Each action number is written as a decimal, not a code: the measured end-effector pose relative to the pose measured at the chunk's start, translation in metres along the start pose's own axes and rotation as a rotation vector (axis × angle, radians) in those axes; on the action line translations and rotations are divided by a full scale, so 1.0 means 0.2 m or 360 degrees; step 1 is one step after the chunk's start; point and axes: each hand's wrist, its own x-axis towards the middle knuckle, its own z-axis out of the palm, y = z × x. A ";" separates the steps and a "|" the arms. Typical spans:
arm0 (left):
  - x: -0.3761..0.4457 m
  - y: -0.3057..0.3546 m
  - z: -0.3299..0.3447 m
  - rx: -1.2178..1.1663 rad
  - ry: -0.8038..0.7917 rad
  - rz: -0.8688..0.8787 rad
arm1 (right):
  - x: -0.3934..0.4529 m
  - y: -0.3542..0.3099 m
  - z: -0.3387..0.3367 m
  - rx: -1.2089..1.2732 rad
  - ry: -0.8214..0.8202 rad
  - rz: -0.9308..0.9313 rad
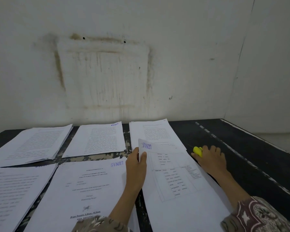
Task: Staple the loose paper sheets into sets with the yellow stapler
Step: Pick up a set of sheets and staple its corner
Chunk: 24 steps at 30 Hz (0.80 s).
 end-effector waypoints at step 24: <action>-0.09 0.02 0.07 0.0541 -0.0346 0.0464 | -0.24 -0.34 -0.22 0.2311 -0.0740 -0.0396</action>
